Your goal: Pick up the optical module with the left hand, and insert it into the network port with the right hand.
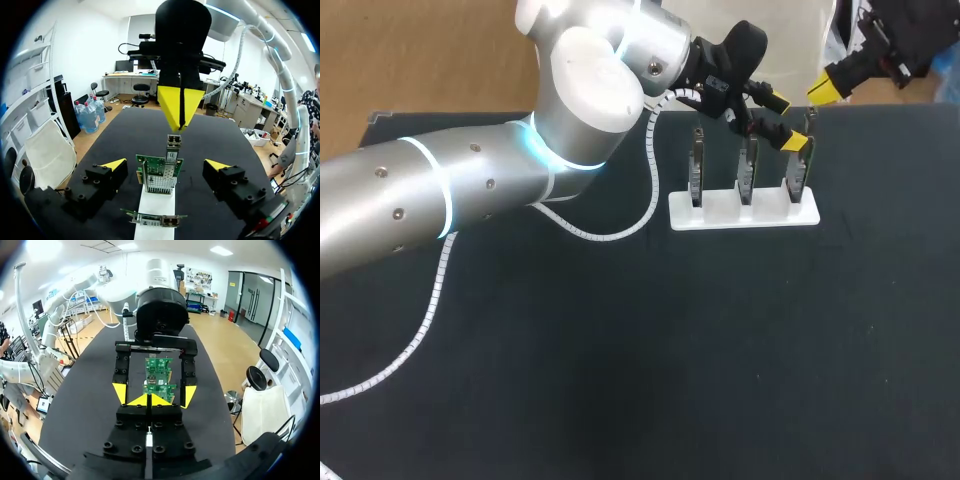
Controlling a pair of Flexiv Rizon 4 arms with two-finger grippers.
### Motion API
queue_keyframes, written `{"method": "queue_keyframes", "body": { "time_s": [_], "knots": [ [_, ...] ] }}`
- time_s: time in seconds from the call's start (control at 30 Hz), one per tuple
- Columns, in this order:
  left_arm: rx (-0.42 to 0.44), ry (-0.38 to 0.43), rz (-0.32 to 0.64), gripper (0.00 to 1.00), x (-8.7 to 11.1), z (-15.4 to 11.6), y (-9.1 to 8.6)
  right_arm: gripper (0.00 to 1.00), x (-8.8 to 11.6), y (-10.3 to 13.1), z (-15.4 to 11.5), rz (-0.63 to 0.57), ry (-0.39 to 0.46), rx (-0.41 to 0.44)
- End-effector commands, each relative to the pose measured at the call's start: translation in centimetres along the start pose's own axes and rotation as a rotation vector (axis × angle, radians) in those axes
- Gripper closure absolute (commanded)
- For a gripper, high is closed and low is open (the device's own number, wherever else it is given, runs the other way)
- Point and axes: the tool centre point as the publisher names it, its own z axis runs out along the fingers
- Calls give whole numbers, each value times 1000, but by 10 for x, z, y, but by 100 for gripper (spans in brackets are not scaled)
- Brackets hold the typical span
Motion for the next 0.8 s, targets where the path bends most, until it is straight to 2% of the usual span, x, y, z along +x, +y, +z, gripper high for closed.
{"method": "queue_keyframes", "body": {
  "time_s": [0.03, 0.8],
  "knots": [
    [1, 4, -2, 0, -1, 0, 0, 100, 1, -3, 2, 1, -7, -7],
    [1, 4, -2, 0, -1, 0, 0, 100, 9, -13, 7, 22, 5, -11]
  ]
}}
